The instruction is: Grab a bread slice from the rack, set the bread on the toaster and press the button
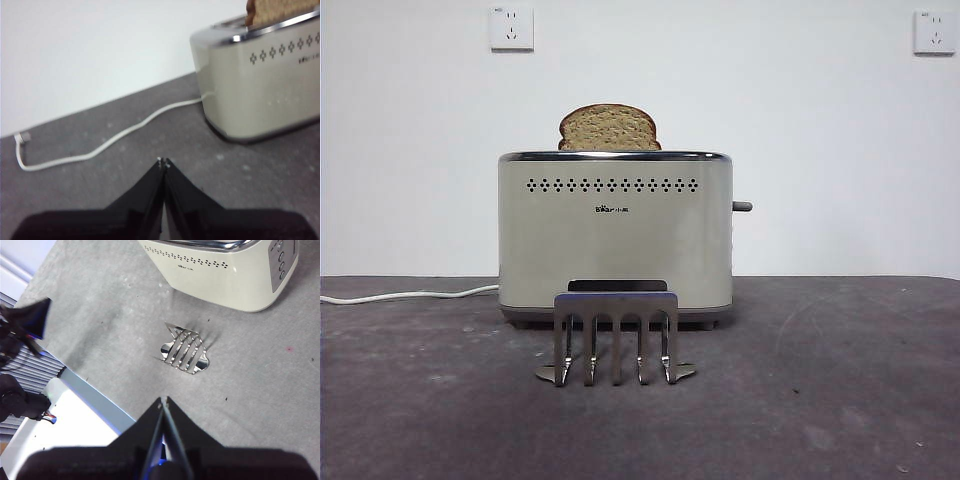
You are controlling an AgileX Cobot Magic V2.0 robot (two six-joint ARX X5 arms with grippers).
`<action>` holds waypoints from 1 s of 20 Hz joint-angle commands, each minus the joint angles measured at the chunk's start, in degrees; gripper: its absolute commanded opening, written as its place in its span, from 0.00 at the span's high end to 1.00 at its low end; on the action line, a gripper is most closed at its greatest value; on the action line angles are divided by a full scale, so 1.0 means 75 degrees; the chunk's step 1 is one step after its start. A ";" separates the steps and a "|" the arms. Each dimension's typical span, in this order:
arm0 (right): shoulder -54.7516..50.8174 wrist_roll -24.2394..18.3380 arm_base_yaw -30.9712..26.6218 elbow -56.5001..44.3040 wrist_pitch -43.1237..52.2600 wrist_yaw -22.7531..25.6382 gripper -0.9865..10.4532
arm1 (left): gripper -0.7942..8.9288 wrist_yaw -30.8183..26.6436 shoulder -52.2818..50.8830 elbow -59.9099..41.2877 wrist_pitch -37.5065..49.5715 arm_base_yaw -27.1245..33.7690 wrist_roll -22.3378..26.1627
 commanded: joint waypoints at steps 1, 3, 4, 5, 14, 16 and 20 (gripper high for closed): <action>-0.0003 -0.0061 0.0000 -0.0055 0.0023 0.0017 0.91 | 0.92 -0.0015 -0.0224 -0.0379 0.0035 0.0026 -0.0219; -0.0003 -0.0061 0.0000 -0.0055 0.0023 0.0017 0.91 | 0.92 -0.0009 -0.0373 -0.0510 -0.0245 0.0026 -0.0271; -0.0003 -0.0061 0.0000 -0.0055 0.0023 0.0017 0.91 | 0.92 -0.0009 -0.0443 -0.0510 -0.0522 0.0026 -0.0315; -0.0003 -0.0061 0.0000 -0.0055 0.0023 0.0017 0.91 | 0.92 -0.0012 -0.0484 -0.0510 -0.0734 0.0026 -0.0402; -0.0003 -0.0061 0.0000 -0.0055 0.0023 0.0017 0.91 | 0.92 -0.0012 -0.0484 -0.0510 -0.0685 0.0023 -0.1046; -0.0003 -0.0061 0.0000 -0.0055 0.0023 0.0017 0.91 | 0.92 -0.0012 -0.0484 -0.0510 -0.0685 0.0023 -0.1049; -0.0003 -0.0061 0.0000 -0.0055 0.0023 0.0017 0.91 | 0.92 -0.0012 -0.0484 -0.0510 -0.0685 0.0023 -0.1049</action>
